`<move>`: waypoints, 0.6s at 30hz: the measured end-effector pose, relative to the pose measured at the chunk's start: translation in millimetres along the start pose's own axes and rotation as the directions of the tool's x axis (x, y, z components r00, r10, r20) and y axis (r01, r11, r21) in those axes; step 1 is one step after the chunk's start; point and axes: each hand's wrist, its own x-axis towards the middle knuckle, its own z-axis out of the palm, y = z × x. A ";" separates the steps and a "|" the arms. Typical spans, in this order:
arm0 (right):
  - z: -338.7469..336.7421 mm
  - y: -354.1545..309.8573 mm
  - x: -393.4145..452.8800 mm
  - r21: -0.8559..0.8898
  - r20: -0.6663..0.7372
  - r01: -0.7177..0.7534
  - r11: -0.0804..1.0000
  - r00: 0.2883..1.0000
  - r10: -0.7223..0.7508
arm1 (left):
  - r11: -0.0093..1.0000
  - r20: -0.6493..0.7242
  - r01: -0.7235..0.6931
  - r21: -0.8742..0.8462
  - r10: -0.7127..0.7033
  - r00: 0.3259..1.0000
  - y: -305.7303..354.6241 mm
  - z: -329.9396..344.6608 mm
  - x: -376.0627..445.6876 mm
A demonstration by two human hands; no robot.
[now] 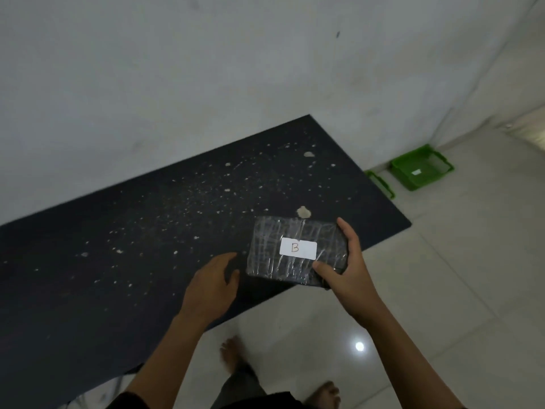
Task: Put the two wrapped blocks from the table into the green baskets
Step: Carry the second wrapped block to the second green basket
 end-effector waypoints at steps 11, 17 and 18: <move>-125.4 -9.6 -17.2 0.007 -0.155 0.030 1.000 0.988 -0.029 | 0.970 0.002 -0.237 0.054 0.237 0.971 139.8 46.9 33.6; -191.0 -0.5 3.0 -0.057 -0.224 -0.017 0.998 0.975 0.004 | 0.971 0.149 -0.219 0.093 0.204 0.968 197.1 94.2 74.5; -200.8 0.9 7.8 -0.065 -0.234 -0.027 0.998 0.972 0.011 | 0.971 0.198 -0.213 0.107 0.189 0.962 203.8 101.5 82.7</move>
